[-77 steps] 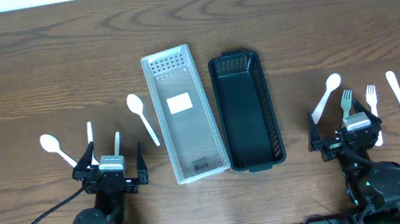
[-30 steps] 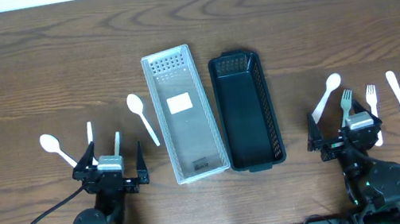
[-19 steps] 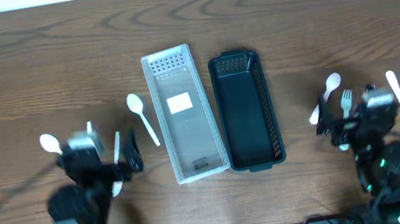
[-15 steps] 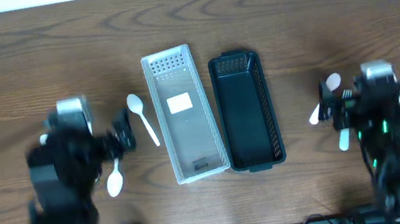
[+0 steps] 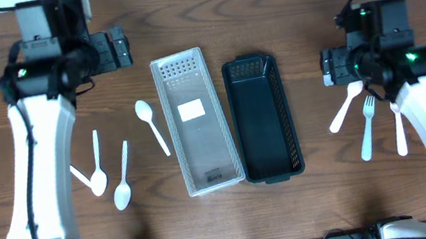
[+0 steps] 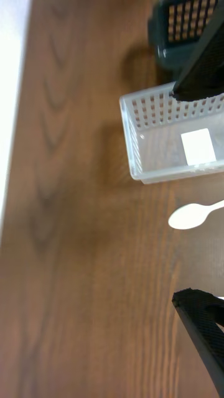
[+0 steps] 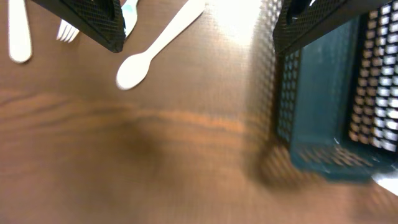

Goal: Pack container

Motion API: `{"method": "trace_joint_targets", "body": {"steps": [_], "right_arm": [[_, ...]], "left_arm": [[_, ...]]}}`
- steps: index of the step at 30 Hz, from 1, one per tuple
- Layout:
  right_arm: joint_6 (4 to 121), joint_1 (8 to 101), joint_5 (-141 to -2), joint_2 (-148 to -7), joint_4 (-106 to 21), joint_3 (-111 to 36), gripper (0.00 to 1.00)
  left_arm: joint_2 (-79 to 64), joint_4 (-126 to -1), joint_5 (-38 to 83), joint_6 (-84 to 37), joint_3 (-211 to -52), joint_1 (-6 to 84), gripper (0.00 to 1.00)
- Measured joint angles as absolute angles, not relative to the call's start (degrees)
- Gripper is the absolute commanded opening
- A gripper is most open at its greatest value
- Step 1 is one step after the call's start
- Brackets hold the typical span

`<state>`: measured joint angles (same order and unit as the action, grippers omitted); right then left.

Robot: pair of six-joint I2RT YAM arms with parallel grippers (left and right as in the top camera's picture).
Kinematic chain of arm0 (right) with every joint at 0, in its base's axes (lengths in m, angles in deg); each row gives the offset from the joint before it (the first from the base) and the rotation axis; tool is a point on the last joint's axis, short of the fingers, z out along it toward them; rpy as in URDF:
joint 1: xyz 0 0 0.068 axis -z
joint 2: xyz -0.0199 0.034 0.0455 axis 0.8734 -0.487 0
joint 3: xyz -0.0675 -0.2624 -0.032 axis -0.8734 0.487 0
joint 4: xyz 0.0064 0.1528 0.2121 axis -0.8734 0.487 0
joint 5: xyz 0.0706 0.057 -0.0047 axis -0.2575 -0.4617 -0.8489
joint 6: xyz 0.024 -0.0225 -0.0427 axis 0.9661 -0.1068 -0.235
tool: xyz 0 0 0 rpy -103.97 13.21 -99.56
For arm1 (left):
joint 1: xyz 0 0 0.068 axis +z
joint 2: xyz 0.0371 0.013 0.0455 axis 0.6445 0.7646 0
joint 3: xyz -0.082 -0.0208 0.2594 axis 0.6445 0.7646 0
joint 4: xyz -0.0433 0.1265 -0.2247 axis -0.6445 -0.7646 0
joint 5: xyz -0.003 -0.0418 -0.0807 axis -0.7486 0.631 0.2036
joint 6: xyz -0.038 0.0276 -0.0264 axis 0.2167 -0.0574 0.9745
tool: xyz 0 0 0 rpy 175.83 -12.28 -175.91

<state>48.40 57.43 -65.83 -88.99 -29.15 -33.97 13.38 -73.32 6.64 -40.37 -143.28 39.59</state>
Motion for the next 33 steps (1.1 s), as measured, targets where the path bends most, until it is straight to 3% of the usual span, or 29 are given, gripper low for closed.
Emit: {"method": "trace_joint_targets", "body": {"steps": [2, 4, 6, 10, 12, 15, 18, 33], "right_arm": [[49.1, 57.4, -66.0, -91.3, -28.6, -34.0, 0.73], [49.6, 57.4, -66.2, -92.7, -28.1, -34.0, 0.69], [50.0, 57.4, -66.3, -93.2, -27.6, -34.0, 0.68], [50.1, 57.4, -66.4, -93.4, -26.8, -34.0, 0.68], [50.1, 57.4, -66.5, -93.4, -26.5, -34.0, 0.68], [50.1, 57.4, -66.5, -93.4, -25.9, -34.0, 0.72], [50.4, 57.4, -66.5, -93.4, -25.7, -34.0, 0.77], [50.5, 57.4, -66.5, -93.4, -25.1, -34.0, 0.76]], "left_arm": [[16.3, -74.1, 6.6, -40.2, -143.3, 39.6, 0.80], [19.8, -75.4, 6.6, -39.6, -143.3, 39.6, 0.73], [23.2, -76.2, 6.7, -39.6, -143.3, 39.6, 0.64], [29.3, -76.6, 6.9, -39.3, -143.3, 39.6, 0.31], [31.8, -76.7, 6.9, -38.8, -143.3, 39.6, 0.24], [34.3, -76.7, 7.1, -38.2, -143.3, 39.5, 0.06], [35.8, -76.7, 7.2, -38.5, -143.3, 39.0, 0.06], [37.7, -74.9, 7.5, -38.4, -143.3, 30.5, 0.06]]}}
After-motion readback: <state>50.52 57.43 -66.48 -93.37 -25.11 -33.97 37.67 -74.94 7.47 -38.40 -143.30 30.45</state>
